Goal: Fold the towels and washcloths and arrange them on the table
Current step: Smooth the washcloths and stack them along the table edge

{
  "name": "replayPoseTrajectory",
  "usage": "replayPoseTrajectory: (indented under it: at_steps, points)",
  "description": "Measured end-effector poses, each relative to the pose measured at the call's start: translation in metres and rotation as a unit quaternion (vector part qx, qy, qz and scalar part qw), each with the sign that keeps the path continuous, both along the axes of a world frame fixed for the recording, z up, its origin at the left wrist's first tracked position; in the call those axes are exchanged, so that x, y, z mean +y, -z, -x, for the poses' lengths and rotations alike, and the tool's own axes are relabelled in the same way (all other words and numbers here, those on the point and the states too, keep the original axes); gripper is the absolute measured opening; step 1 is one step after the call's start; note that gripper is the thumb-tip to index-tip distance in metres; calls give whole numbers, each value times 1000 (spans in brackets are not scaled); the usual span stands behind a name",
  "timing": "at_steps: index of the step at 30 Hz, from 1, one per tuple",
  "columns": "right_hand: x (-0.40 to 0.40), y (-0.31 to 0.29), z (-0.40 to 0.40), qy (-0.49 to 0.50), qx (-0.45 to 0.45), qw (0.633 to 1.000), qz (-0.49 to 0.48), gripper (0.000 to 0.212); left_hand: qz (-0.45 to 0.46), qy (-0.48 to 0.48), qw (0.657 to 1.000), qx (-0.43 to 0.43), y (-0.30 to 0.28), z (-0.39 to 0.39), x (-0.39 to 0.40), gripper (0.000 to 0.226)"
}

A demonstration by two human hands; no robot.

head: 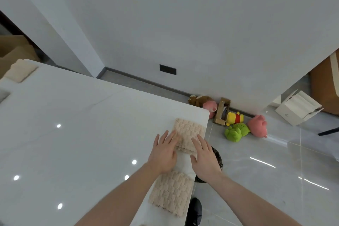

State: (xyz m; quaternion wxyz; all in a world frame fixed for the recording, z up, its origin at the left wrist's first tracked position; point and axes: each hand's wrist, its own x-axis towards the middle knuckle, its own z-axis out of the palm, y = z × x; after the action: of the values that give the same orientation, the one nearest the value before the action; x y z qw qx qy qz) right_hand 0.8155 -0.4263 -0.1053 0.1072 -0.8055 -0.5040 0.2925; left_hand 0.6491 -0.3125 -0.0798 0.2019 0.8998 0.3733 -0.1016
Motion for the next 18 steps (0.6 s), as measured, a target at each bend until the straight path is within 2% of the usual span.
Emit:
replayPoseTrajectory:
  at_steps: [5,10,14,18]
  points:
    - [-52,-30,43,-9,43,998,-36,64,50,-68,994,-69,-17,78,-58,63]
    - [-124,-31,114,-30,77,996,-14,65,102,-115,987,-49,-16,191,-147,63]
    - [-162,-24,171,-43,86,994,43,66,136,-63,989,-12,-11,252,-206,66]
    - [-186,-24,214,-73,41,993,89,66,151,-19,988,8,-18,268,-227,67]
